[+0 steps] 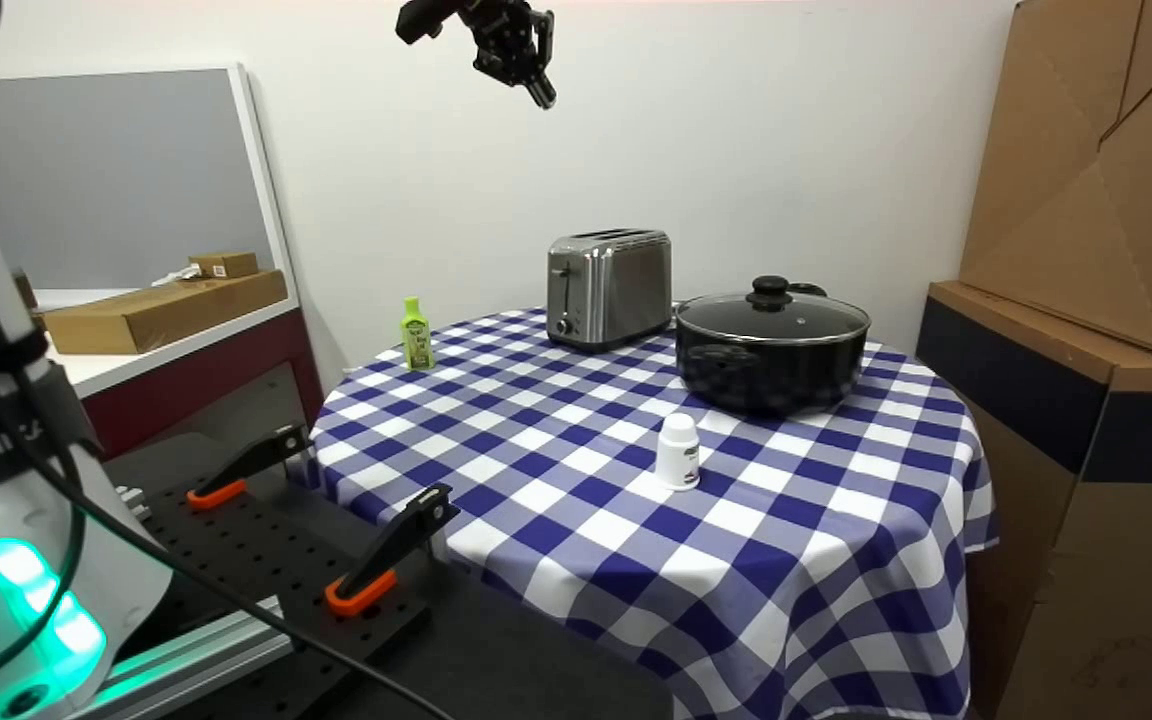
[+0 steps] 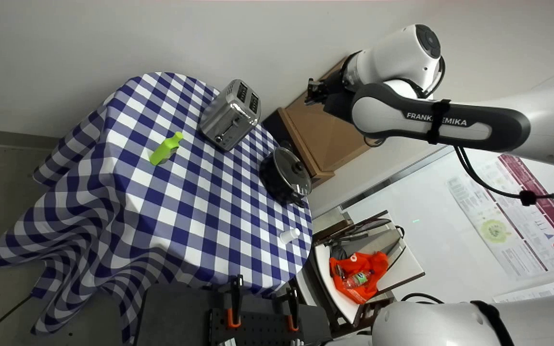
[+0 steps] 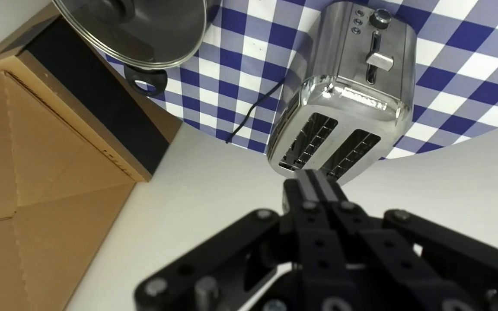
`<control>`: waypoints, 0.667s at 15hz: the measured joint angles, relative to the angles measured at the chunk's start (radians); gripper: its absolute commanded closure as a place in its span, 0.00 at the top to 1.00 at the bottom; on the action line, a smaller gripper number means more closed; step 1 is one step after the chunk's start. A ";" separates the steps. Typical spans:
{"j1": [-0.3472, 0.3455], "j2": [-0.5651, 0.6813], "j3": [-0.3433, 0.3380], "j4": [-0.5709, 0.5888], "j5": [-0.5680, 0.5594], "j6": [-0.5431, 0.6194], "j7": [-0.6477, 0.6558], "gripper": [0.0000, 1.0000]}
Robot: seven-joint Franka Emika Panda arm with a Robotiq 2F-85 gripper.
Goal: Push the lever on the toaster downwards.
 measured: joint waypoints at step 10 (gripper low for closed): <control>0.001 0.015 0.001 0.006 -0.010 0.000 0.015 0.00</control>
